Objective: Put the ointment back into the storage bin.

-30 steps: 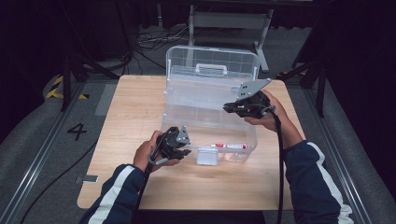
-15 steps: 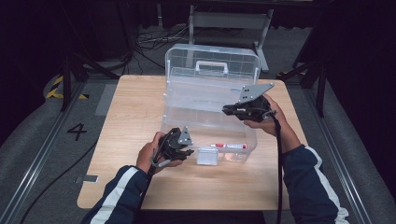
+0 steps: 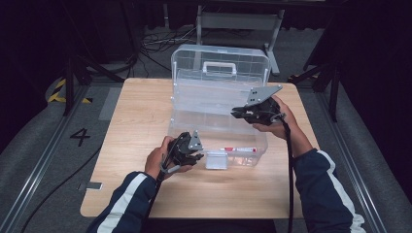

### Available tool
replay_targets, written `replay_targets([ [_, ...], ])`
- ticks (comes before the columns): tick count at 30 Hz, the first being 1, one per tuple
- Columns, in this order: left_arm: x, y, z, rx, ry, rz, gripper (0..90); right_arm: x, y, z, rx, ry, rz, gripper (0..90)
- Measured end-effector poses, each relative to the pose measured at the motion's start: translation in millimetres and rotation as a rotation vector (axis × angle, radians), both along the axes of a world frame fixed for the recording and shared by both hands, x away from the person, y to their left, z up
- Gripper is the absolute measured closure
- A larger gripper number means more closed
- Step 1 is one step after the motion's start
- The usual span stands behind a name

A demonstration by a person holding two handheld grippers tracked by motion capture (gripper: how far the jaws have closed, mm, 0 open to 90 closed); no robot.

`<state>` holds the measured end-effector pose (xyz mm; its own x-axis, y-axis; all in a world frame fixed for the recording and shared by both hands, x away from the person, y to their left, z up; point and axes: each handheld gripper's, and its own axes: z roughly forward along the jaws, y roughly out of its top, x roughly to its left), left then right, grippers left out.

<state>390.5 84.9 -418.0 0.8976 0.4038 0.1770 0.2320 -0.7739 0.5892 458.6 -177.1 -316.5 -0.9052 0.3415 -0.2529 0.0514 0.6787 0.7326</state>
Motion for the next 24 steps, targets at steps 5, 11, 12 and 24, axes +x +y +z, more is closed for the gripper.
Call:
replay_targets([
  [5, -0.2, 0.7, -0.5, -0.013, -0.01, 0.002, 61.7, -3.6, -0.2, -1.5, 0.001, -0.011, -0.006, 83.4],
  [11, -0.1, 1.6, -0.8, -0.028, -0.006, 0.0, 61.4, -9.1, -3.4, -6.0, 0.031, -0.013, -0.009, 82.0],
  [12, -0.2, 1.8, -0.8, -0.029, -0.006, 0.0, 61.3, -10.2, -4.2, -6.9, 0.038, -0.018, -0.016, 81.5],
  [24, -3.7, 2.4, -3.0, -0.046, -0.042, 0.011, 58.5, -16.5, -9.4, -13.8, 0.082, -0.01, -0.018, 80.3],
])
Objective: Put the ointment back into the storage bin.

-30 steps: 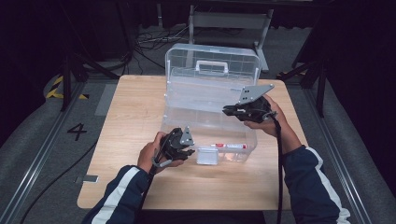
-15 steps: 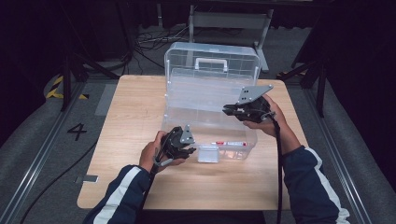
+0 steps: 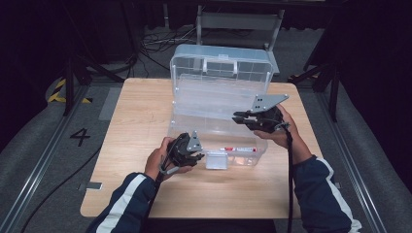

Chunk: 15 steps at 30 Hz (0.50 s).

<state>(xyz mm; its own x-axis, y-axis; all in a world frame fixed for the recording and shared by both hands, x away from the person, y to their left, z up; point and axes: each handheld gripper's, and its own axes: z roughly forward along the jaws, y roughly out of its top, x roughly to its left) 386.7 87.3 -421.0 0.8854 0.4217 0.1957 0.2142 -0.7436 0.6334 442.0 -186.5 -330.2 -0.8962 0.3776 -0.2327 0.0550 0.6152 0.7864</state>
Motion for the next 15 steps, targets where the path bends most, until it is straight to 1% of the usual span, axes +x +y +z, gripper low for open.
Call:
replay_targets([
  [4, 0.3, 8.0, 1.2, -0.045, 0.016, -0.002, 56.7, -1.8, -2.2, -1.2, 0.002, 0.002, 0.004, 80.1],
  [5, -0.4, 10.9, 2.8, -0.064, 0.01, 0.004, 57.0, -2.1, -2.2, -1.3, 0.002, 0.003, 0.003, 80.1],
  [6, -0.7, 12.9, 4.6, -0.066, 0.012, 0.003, 56.3, -2.2, -2.1, -1.4, 0.002, 0.004, 0.003, 80.1],
  [8, -2.0, 18.0, 9.1, -0.088, 0.009, 0.005, 56.1, -2.3, -2.1, -1.5, 0.0, 0.005, 0.006, 80.1],
  [11, -5.3, 26.0, 16.8, -0.108, -0.008, 0.014, 56.2, -2.4, -2.6, -1.4, -0.002, 0.012, 0.01, 80.0],
  [12, -5.9, 27.9, 18.5, -0.108, -0.011, 0.018, 56.0, -2.6, -2.7, -1.3, -0.005, 0.013, 0.011, 80.0],
  [15, -7.7, 35.6, 24.1, -0.13, -0.014, 0.023, 55.2, -3.7, -1.8, -0.7, -0.02, 0.016, 0.014, 79.9],
])
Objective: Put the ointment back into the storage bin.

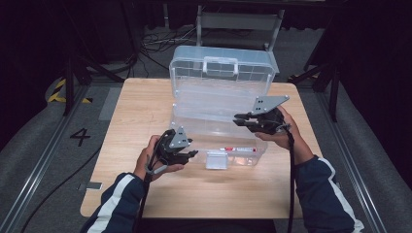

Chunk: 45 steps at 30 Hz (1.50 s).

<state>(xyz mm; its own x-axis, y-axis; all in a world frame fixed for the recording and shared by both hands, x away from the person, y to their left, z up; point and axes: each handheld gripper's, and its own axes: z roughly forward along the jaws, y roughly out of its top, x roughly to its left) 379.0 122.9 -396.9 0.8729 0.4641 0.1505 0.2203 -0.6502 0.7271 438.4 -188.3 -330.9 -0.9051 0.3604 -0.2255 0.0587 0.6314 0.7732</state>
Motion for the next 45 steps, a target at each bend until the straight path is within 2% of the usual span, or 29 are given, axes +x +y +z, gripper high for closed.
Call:
replay_targets([
  [11, 1.5, 28.4, 9.7, -0.033, -0.032, 0.042, 50.8, -2.5, 1.9, 0.8, -0.03, 0.002, 0.003, 79.6],
  [16, 6.3, 50.0, 14.5, -0.093, -0.042, 0.117, 46.9, -3.7, 2.7, 0.5, -0.032, -0.002, -0.003, 79.2],
  [19, 8.1, 58.1, 15.5, -0.124, -0.039, 0.13, 46.6, -4.2, 3.1, 0.3, -0.035, -0.005, -0.004, 79.1],
  [20, 9.3, 61.1, 14.9, -0.122, -0.038, 0.151, 45.9, -4.4, 3.2, 0.1, -0.036, -0.003, -0.003, 79.1],
  [24, 10.9, 65.2, 14.4, -0.113, -0.051, 0.182, 45.3, -4.9, 3.3, 0.0, -0.037, -0.003, -0.003, 79.0],
  [27, 11.6, 67.9, 14.9, -0.124, -0.05, 0.193, 44.8, -5.3, 3.2, -0.1, -0.04, -0.006, -0.005, 78.9],
  [32, 12.4, 71.1, 17.4, -0.128, -0.068, 0.214, 45.9, -6.4, 3.3, -0.4, -0.044, -0.01, -0.005, 78.7],
  [39, 18.6, 76.5, 20.9, -0.141, -0.079, 0.231, 54.7, -7.3, 3.6, -0.9, -0.048, -0.01, -0.003, 78.6],
  [45, 28.7, 85.4, 26.3, -0.193, -0.089, 0.259, 62.7, -8.2, 3.6, -1.3, -0.053, -0.012, -0.001, 78.6],
])
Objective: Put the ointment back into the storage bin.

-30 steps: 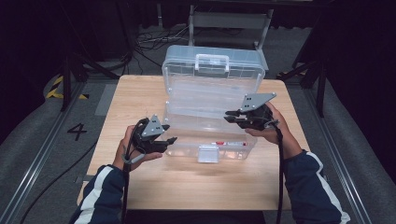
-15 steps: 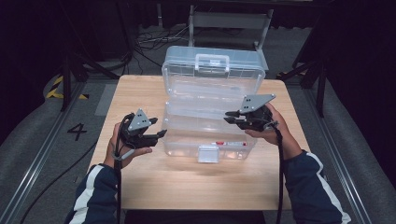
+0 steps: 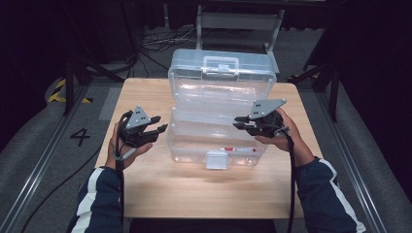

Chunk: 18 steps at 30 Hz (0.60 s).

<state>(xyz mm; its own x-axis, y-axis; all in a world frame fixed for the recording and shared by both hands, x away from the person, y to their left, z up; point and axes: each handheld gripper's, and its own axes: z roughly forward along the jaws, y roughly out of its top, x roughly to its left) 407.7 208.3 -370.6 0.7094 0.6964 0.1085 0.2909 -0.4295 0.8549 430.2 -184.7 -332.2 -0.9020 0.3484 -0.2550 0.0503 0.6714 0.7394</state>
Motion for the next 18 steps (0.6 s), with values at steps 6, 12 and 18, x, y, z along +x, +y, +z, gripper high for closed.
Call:
replay_targets([
  [6, 15.9, 5.5, 8.5, -0.027, -0.019, 0.045, 67.7, -1.3, 0.7, -0.4, -0.006, -0.001, -0.001, 78.5],
  [12, 32.5, 8.1, 18.6, -0.063, -0.03, 0.043, 76.0, -3.0, 0.8, -1.2, -0.012, -0.001, 0.0, 78.4],
  [18, 38.4, 2.2, 23.7, -0.123, -0.035, 0.022, 85.1, -4.1, 1.1, -2.0, -0.016, -0.001, 0.003, 78.3],
])
